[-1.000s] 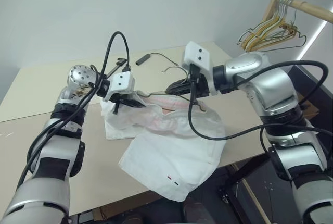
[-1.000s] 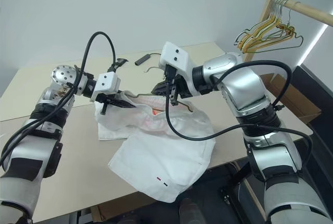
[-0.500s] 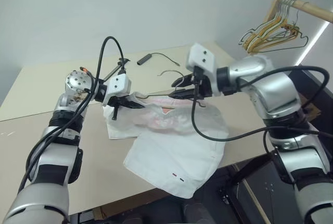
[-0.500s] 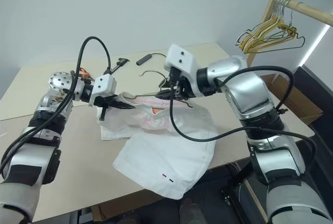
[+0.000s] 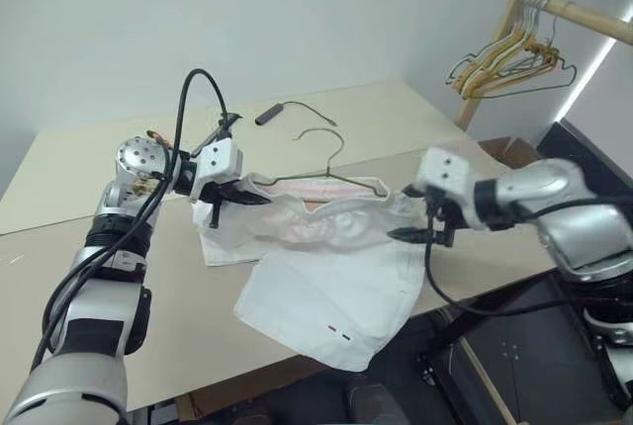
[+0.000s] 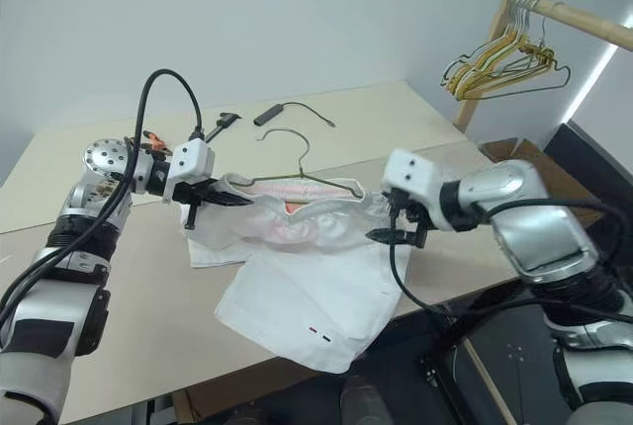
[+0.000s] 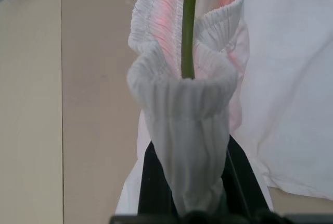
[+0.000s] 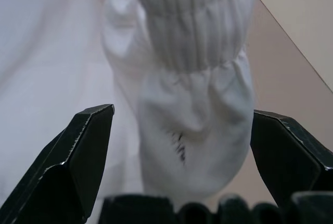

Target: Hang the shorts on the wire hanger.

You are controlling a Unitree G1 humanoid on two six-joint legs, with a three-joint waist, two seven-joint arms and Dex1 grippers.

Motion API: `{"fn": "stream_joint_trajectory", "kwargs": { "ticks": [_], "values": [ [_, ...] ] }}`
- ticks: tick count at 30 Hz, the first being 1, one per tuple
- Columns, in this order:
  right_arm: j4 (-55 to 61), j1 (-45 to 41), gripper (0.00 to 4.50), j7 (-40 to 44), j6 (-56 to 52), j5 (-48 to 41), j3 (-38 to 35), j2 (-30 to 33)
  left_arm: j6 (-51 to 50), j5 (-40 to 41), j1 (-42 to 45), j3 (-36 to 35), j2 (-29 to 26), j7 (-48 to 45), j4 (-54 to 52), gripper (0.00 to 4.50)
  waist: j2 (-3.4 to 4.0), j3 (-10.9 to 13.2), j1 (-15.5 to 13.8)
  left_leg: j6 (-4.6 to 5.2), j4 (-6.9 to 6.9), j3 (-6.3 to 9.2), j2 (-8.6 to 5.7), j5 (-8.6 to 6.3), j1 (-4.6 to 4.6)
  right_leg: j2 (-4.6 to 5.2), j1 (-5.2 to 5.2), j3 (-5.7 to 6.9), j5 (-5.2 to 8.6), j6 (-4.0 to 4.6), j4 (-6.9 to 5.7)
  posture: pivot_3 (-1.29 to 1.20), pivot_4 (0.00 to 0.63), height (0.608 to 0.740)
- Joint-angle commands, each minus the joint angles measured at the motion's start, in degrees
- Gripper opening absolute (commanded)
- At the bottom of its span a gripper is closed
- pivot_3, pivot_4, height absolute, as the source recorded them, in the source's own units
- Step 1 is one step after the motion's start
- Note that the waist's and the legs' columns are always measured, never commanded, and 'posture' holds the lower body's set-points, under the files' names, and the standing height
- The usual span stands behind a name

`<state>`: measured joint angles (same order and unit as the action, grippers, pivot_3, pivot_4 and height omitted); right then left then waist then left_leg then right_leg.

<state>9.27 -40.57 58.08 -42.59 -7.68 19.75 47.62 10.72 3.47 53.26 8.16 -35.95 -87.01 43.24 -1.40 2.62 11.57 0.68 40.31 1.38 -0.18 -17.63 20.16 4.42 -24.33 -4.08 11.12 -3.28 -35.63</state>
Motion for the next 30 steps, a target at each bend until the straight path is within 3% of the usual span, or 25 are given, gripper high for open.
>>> {"fn": "stream_joint_trajectory", "kwargs": {
  "ticks": [1, 13, 14, 16, 21, 26, 28, 30],
  "values": [
    [-4.18, -4.21, 3.92, -2.16, 2.74, 3.80, 1.31, -2.80, -0.42, 1.12, 1.07, -0.96, 0.02, 0.73, -1.90, 0.00, 0.00, 0.00, 0.20, 0.00, 0.00, 0.02, 0.00, 0.00, 0.01, 0.00, 0.00, 0.00, -0.01, 0.01, -0.01, -0.15, 0.000, 0.740],
    [-2.37, -4.11, 0.00, 2.39, 1.56, -0.34, -2.30, -4.24, -0.96, 1.36, -0.94, -0.73, -0.33, 0.86, -4.94, 0.00, 0.01, 0.00, -0.49, 0.01, -0.01, 0.31, -0.02, 0.00, 0.08, 0.05, -0.05, 0.10, -0.02, 0.02, -0.12, -0.13, 0.000, 0.740],
    [-1.87, -3.79, 0.00, 2.81, 0.73, -1.21, -2.85, -4.31, -1.48, 1.58, -1.07, -0.65, -0.35, 0.49, -5.24, 0.54, 0.01, 0.00, -0.50, 0.01, -0.01, 0.31, -0.01, 0.00, 0.05, 0.03, -0.05, 0.10, -0.02, 0.03, -0.12, -0.14, 0.000, 0.740],
    [-0.87, -3.03, 0.00, 3.46, -1.48, -3.54, -4.25, -4.38, -2.72, 2.54, -1.19, -0.77, -0.27, -0.30, -6.02, 0.97, 0.01, 0.00, -0.50, 0.01, -0.01, 0.30, -0.02, 0.00, 0.04, 0.04, -0.05, 0.09, -0.01, 0.02, -0.10, -0.14, 0.000, 0.740],
    [3.84, 1.55, 0.00, 4.36, -7.22, -9.79, -8.37, -3.13, -4.18, 4.40, -1.47, -1.45, -0.59, -1.00, -8.65, 2.53, 0.01, 0.00, -1.07, 0.01, -0.01, 0.31, -0.01, 0.00, 0.06, 0.04, -0.03, 0.10, -0.02, 0.02, -0.14, -0.15, 0.000, 0.740],
    [8.93, 8.48, 0.00, -1.05, -17.52, -14.71, -13.72, -4.50, -6.13, 7.98, -0.17, -2.93, -1.18, -2.34, -13.66, 4.07, 0.01, 0.00, -1.34, 0.01, -0.01, 0.31, -0.02, 0.00, 0.07, 0.04, -0.03, 0.10, -0.02, 0.02, -0.12, -0.16, 0.000, 0.740],
    [10.54, 11.60, 0.00, -4.79, -22.06, -16.85, -17.57, -6.75, -6.97, 8.28, 0.25, -3.23, -1.35, -1.18, -15.46, 4.48, 0.01, 0.00, -1.38, 0.01, -0.01, 0.31, -0.01, 0.00, 0.06, 0.03, -0.02, 0.10, -0.01, 0.02, -0.08, -0.17, 0.000, 0.740],
    [12.02, 14.70, 0.00, -9.16, -26.35, -18.26, -22.37, -9.29, -10.69, 9.75, 0.71, -4.31, -1.17, 0.58, -17.35, 4.48, 0.01, 0.00, -1.32, 0.01, -0.01, 0.31, 0.00, 0.00, 0.05, 0.03, 0.01, 0.08, -0.01, 0.02, -0.03, -0.18, 0.000, 0.740]
  ]
}}
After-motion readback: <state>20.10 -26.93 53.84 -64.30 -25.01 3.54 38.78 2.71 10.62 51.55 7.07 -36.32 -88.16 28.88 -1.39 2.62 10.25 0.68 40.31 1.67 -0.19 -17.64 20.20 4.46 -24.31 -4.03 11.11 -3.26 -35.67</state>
